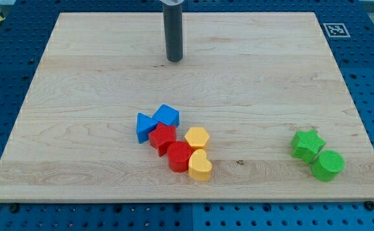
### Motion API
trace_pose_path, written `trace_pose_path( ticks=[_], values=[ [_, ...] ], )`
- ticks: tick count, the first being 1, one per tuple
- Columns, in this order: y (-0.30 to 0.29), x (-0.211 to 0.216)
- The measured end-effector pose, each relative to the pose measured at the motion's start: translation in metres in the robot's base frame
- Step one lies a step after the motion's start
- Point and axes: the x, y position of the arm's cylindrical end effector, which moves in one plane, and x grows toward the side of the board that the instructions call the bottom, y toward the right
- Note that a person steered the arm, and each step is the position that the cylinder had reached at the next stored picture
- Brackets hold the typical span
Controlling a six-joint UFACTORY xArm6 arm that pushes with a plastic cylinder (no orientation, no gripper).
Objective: Separate the red star cube from the triangle and red circle
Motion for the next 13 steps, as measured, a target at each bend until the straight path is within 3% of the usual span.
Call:
trace_pose_path(
  ticks=[4, 5, 7, 8, 9, 10, 12, 13],
  values=[
    [0.001, 0.006],
    [-0.022, 0.035],
    [-0.156, 0.124],
    [-0.159, 0.187],
    [-0.112, 0.244],
    [-0.062, 0.266],
    [-0.007, 0.266],
    [-0.006, 0.260]
  ],
)
